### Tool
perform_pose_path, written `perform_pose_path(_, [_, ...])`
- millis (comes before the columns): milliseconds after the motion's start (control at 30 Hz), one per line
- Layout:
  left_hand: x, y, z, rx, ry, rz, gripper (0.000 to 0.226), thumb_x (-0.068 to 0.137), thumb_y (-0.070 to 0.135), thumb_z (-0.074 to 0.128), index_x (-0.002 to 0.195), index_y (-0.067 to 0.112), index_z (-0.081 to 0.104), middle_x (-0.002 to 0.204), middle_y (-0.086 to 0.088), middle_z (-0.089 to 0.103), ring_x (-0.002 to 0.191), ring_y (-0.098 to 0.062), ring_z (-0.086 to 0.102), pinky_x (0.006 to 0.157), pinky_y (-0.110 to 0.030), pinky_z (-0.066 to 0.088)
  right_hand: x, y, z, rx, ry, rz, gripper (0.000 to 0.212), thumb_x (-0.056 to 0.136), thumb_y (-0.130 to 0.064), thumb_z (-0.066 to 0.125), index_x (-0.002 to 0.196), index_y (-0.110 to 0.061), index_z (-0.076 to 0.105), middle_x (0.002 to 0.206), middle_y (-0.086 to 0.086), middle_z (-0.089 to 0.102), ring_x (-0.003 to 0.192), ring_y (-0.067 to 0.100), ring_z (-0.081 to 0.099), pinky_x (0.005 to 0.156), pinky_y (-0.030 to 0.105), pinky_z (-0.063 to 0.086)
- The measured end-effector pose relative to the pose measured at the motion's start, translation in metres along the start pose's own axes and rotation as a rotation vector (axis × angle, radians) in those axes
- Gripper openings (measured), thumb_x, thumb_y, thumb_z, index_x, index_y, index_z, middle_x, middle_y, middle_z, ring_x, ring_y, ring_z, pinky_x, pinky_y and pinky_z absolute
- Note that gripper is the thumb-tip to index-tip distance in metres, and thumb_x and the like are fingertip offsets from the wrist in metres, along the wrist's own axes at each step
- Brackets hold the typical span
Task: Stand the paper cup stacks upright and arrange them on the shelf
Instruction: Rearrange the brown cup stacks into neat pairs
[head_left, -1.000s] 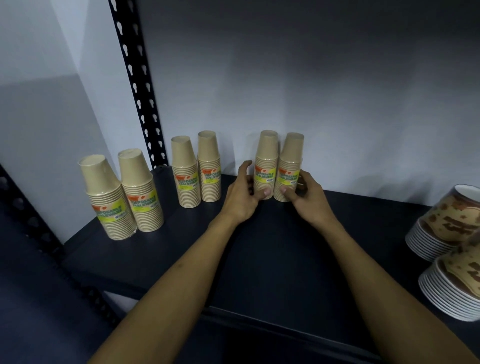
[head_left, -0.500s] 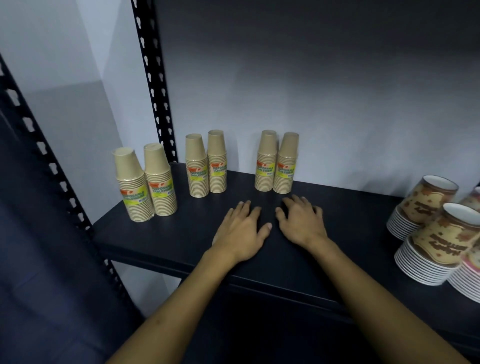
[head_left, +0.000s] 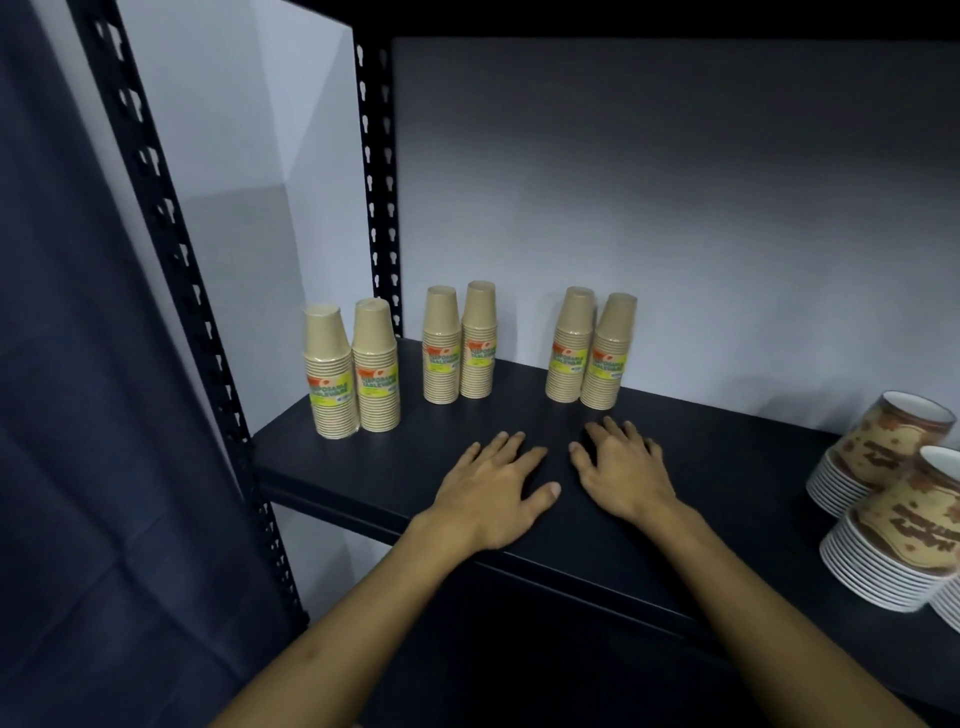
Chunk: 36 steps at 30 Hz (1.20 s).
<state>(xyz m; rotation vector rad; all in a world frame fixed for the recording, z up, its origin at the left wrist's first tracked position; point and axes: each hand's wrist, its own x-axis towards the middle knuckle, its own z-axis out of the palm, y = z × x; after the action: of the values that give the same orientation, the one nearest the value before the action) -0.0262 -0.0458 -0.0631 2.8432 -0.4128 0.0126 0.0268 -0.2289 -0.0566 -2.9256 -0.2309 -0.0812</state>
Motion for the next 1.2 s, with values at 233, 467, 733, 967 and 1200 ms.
perform_pose_path(233, [-0.051,-0.033,-0.041,0.082,0.032,-0.102,0.070,0.094,0.067,0.043,0.153,0.030,0.035,0.163,-0.001,0.030,0.148,-0.022,0.031,0.117,-0.042,0.029,-0.007,-0.046,0.010,0.003,-0.108,-0.091,0.059,0.104,-0.047,0.028,0.155,-0.019,0.026,0.165,0.014,0.016,0.152,0.039,0.008,0.120,0.059,0.010])
perform_pose_path(467, [-0.090,-0.065,-0.092,0.114,0.489,-0.086,0.066,0.094,0.051,0.058,0.150,0.024,0.035,0.155,-0.004,0.035,0.136,-0.025,0.040,0.103,-0.042,0.044,0.022,-0.107,-0.013,0.263,-0.226,-0.360,0.051,0.096,-0.049,0.054,0.141,-0.026,0.052,0.144,0.001,0.054,0.134,0.024,0.049,0.111,0.048,0.038])
perform_pose_path(733, [-0.075,-0.116,-0.123,-0.122,0.779,-0.265,0.092,0.089,0.051,0.067,0.156,0.017,0.014,0.159,-0.013,0.024,0.143,-0.035,0.030,0.115,-0.049,0.033,0.042,-0.195,-0.041,0.876,-0.085,-0.379,0.074,0.092,-0.038,0.068,0.152,-0.020,0.029,0.150,0.007,0.044,0.132,0.022,0.051,0.107,0.043,0.046])
perform_pose_path(967, [-0.057,-0.142,-0.105,-0.524,0.603,-0.377,0.091,0.093,0.036,0.068,0.156,0.020,0.004,0.136,-0.015,0.058,0.117,-0.032,0.060,0.092,-0.041,0.048,0.049,-0.217,-0.015,0.982,-0.046,-0.376,0.064,0.092,-0.027,0.069,0.147,-0.019,0.039,0.144,0.005,0.054,0.132,0.022,0.052,0.110,0.045,0.043])
perform_pose_path(1200, [-0.052,-0.147,-0.082,-0.637,0.680,-0.356,0.057,0.089,0.027,0.074,0.137,0.015,0.047,0.125,-0.004,0.065,0.110,-0.020,0.063,0.090,-0.035,0.051,0.047,-0.198,-0.011,1.065,-0.027,-0.439,0.057,0.089,-0.016,0.073,0.139,-0.017,0.047,0.132,0.004,0.061,0.121,0.017,0.058,0.095,0.025,0.051])
